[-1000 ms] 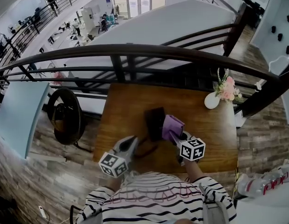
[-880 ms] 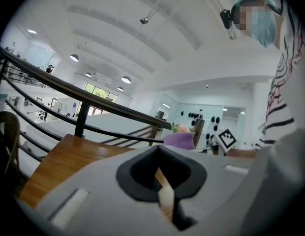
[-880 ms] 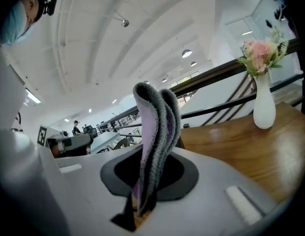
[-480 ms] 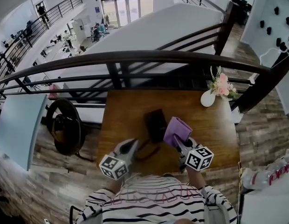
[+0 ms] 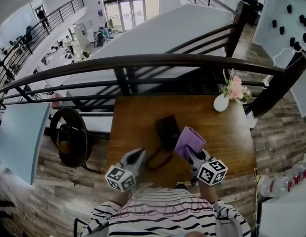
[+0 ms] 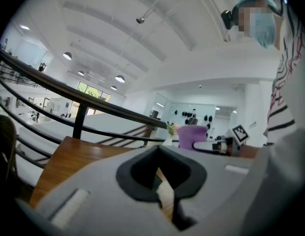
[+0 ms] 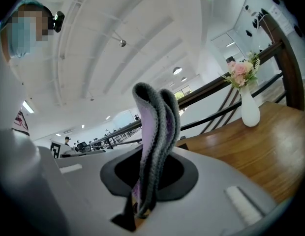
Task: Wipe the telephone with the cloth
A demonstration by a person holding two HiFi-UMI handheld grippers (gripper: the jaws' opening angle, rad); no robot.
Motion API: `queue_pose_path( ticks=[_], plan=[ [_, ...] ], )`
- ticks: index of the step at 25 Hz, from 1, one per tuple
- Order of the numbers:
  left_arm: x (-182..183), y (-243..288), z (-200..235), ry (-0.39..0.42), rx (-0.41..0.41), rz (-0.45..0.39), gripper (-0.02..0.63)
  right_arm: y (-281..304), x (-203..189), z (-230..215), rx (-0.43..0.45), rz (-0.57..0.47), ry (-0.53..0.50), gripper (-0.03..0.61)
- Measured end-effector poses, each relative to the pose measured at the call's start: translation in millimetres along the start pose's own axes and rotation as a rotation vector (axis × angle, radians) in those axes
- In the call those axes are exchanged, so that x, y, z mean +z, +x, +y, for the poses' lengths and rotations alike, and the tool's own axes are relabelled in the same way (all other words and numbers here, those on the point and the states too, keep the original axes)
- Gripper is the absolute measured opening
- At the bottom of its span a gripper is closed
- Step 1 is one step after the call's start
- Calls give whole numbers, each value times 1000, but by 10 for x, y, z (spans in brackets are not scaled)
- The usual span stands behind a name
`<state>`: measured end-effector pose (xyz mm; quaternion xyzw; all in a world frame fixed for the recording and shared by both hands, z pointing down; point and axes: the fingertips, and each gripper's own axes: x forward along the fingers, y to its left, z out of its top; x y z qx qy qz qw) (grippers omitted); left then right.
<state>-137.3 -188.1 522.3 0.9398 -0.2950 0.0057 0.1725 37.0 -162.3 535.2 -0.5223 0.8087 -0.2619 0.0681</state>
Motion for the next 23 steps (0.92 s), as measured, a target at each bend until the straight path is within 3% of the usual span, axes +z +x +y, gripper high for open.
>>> queue_pose_path(
  ticks=[23],
  plan=[
    [-38, 15, 224, -27, 19, -8, 2, 257, -3, 26, 19, 15, -2, 49]
  ],
)
